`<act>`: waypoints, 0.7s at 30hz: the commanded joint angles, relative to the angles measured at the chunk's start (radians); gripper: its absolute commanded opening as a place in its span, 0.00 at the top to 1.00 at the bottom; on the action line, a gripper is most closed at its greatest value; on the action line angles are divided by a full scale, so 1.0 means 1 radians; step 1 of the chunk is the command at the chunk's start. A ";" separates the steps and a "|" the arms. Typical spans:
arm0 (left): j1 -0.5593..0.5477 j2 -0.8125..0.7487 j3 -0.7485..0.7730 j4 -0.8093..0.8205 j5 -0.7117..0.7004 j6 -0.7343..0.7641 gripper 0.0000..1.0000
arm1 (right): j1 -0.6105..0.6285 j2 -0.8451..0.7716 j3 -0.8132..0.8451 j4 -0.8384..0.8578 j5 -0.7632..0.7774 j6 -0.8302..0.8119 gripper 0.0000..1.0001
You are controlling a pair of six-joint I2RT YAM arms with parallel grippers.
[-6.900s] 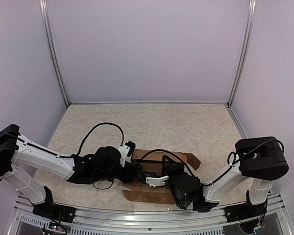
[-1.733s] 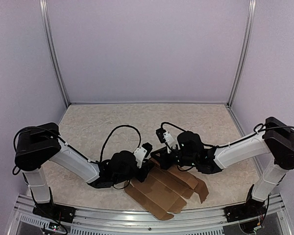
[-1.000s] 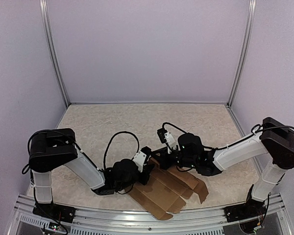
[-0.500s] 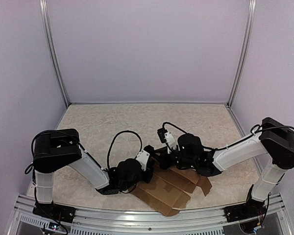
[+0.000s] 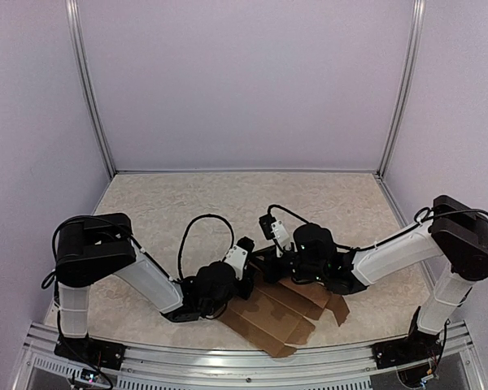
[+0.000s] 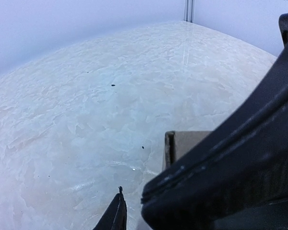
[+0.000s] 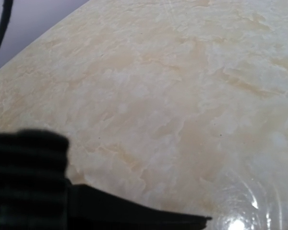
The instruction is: Fold the paper box
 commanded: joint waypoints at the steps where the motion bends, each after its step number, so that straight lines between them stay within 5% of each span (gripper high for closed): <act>1: 0.003 0.023 0.032 0.015 -0.061 0.018 0.70 | 0.013 0.021 -0.018 -0.062 -0.009 0.010 1.00; 15: 0.003 0.061 0.084 0.012 -0.037 0.042 0.71 | 0.014 0.029 -0.019 -0.049 0.015 0.022 1.00; 21: 0.003 0.082 0.089 0.016 -0.027 0.054 0.99 | 0.015 0.024 -0.021 -0.053 0.024 0.026 1.00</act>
